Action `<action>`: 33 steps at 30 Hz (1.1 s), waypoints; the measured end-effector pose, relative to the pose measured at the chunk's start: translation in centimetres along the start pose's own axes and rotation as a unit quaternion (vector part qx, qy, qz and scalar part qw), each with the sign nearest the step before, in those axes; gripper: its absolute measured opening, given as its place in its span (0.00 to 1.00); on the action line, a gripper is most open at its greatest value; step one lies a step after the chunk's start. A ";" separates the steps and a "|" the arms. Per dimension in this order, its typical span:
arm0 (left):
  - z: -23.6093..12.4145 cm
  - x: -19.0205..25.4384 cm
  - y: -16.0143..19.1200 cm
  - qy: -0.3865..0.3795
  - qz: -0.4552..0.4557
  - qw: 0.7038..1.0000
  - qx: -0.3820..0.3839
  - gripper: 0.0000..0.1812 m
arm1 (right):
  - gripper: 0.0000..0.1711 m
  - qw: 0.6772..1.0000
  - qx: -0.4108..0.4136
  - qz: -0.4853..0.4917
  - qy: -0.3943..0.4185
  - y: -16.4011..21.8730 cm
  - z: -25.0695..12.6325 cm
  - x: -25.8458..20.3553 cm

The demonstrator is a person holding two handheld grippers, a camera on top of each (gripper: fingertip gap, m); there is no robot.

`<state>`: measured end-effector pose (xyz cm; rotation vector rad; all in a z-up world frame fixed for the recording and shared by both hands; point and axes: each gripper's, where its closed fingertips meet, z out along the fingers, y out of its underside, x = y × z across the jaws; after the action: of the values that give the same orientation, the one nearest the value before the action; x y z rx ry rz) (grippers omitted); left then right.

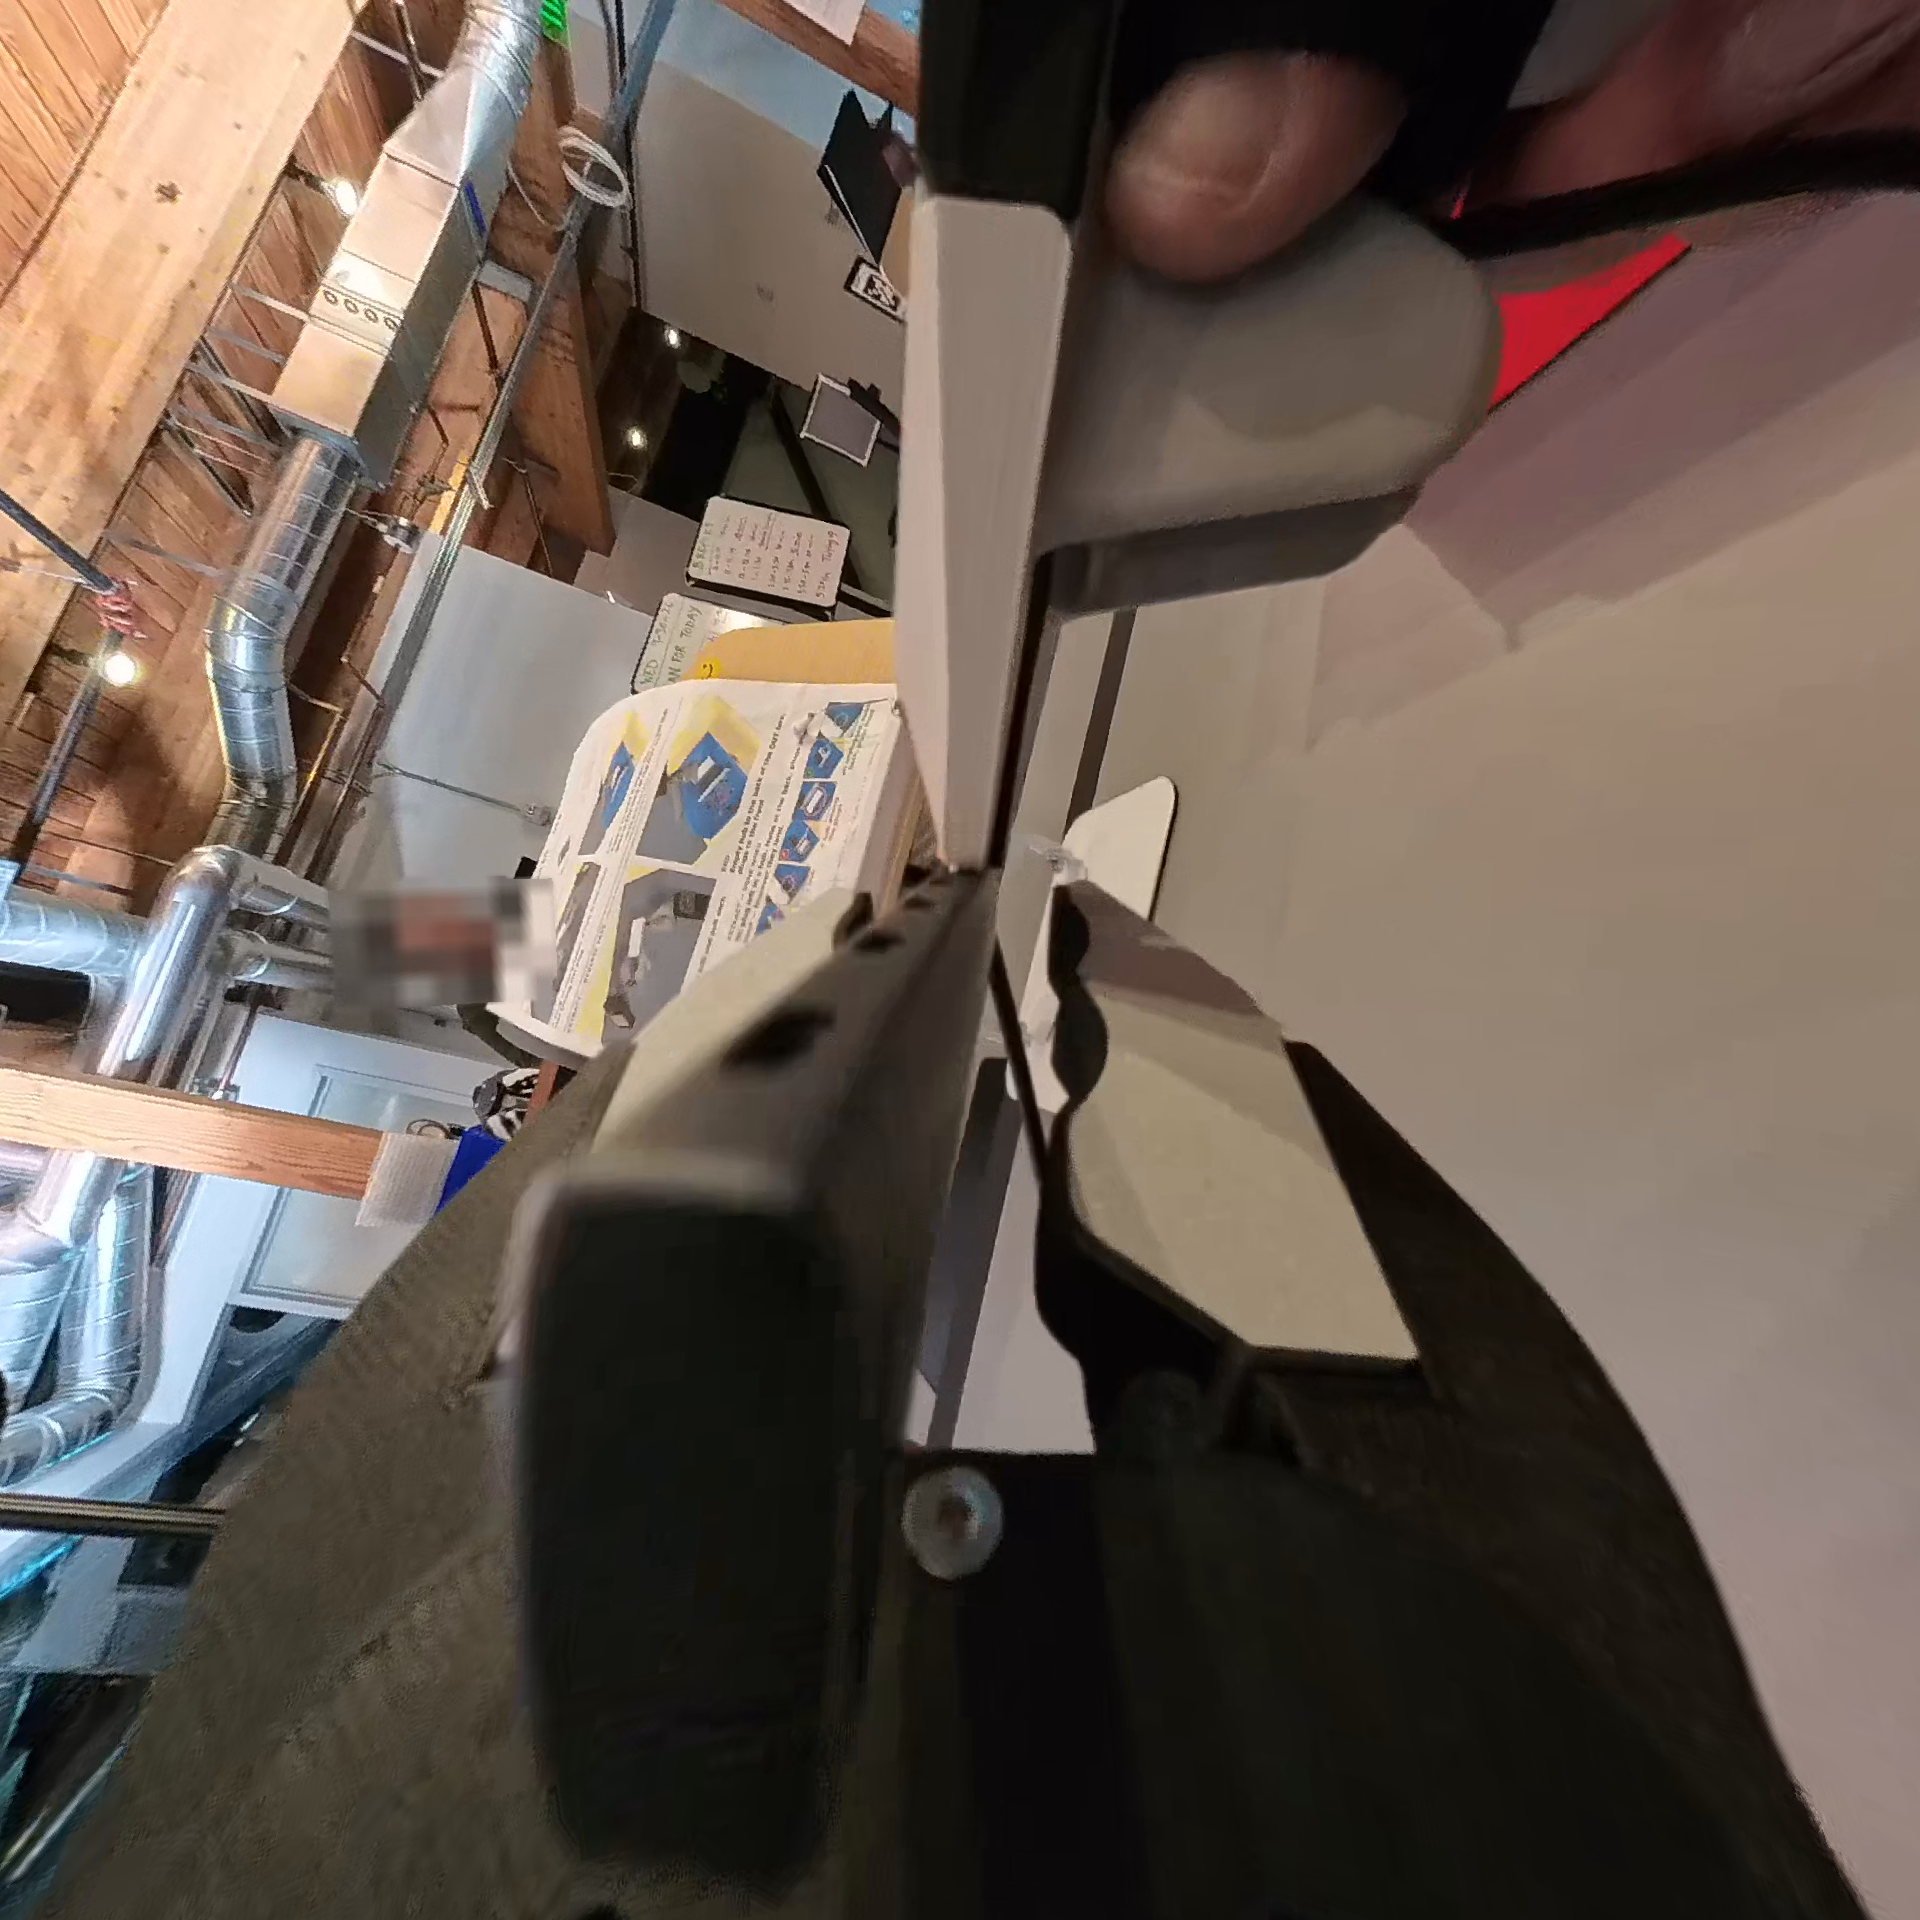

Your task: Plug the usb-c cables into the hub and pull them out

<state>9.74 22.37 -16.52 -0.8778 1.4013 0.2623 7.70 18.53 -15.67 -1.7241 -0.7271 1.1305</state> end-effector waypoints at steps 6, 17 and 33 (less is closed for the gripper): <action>0.0 0.4 0.0 0.002 0.011 1.000 0.006 0.06 | 0.06 1.000 -0.011 0.007 -0.023 0.6 0.9 -0.8; 0.3 0.4 0.1 0.010 -0.012 1.000 -0.007 0.06 | 0.06 1.000 -0.013 -0.018 -0.004 0.4 0.9 -0.7; 0.3 1.5 0.2 0.085 -0.086 0.993 -0.011 0.05 | 0.06 1.000 0.015 -0.007 -0.003 0.1 1.2 -0.5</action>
<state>10.09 22.20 -17.98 -1.0534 1.4703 0.0728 6.39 18.55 -15.82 -1.6884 -0.7219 1.1315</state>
